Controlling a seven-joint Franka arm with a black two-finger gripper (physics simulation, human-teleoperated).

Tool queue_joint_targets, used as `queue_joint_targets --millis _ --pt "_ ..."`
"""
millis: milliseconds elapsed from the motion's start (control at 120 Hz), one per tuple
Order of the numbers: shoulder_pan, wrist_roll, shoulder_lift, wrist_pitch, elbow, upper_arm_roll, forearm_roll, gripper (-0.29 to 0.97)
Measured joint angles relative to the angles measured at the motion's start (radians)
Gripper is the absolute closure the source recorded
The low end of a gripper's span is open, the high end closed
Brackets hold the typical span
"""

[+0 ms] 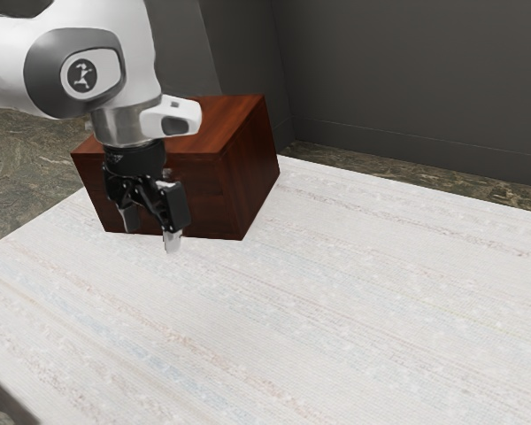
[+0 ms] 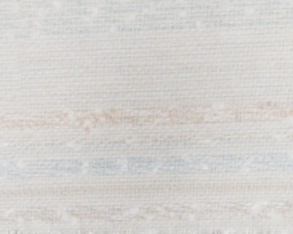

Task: Pull the drawer handle with one arm to open the drawer

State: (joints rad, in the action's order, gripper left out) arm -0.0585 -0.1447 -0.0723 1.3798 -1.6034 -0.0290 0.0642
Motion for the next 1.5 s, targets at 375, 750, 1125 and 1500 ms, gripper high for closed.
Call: queue_joint_targets --millis 375,750,1125,1500 --pt "-0.027 -0.35 -0.064 0.281 -0.19 -0.235 0.006 0.0" --pt "0.0 -0.784 0.022 0.496 -0.175 -0.309 0.036 0.0" --pt "-0.48 -1.153 0.18 0.494 0.019 0.03 -0.087 0.0" --pt "-0.474 -1.358 0.314 0.45 0.179 0.063 -0.122 0.0"
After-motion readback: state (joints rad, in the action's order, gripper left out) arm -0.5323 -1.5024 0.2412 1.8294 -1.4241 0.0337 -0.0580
